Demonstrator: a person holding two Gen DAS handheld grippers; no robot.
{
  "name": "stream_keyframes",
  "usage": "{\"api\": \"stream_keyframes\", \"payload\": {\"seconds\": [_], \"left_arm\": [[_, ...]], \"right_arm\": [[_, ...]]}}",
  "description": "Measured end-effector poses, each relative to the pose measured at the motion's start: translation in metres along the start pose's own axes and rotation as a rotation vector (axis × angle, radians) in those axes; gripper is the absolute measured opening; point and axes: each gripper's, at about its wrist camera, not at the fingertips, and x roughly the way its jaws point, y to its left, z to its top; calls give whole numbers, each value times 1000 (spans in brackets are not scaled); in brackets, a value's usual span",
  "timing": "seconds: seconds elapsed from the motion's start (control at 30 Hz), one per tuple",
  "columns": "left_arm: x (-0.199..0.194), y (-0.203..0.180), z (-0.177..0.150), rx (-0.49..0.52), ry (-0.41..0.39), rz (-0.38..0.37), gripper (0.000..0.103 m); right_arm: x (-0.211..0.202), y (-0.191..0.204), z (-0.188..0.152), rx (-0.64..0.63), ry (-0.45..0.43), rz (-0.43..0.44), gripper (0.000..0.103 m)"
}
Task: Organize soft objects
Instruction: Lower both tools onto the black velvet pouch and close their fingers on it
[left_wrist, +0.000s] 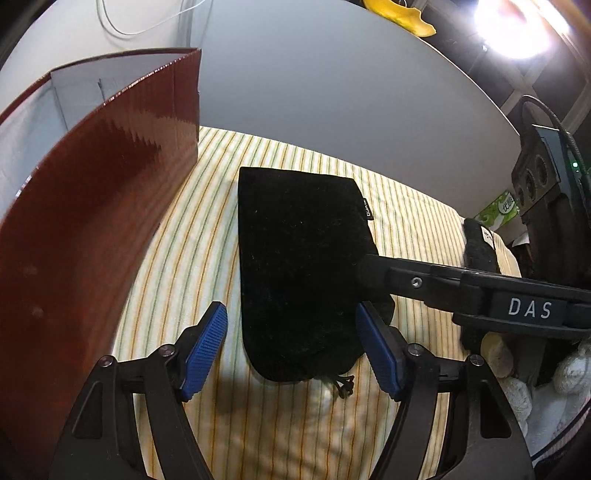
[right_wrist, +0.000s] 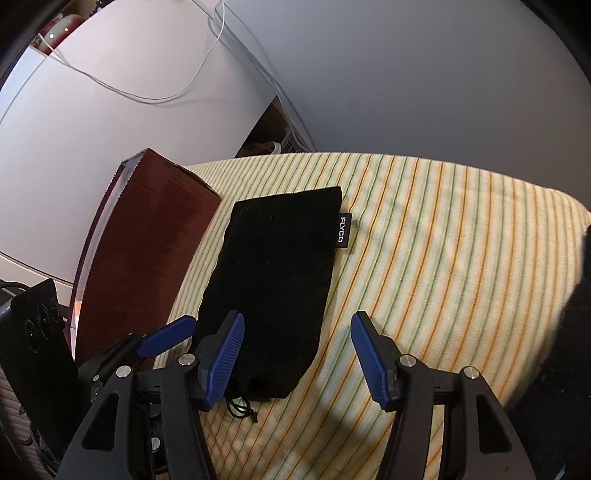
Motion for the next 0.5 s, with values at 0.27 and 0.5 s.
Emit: {"api": "stream_keyframes", "payload": {"seconds": [0.27,0.5], "left_arm": [[3,2,1,-18,8,-39,59],[-3,-7,1,20,-21,-15,48]], "right_arm": [[11,8,4,-6,23,21,38],[19,10,4,15,26,32,29]]}}
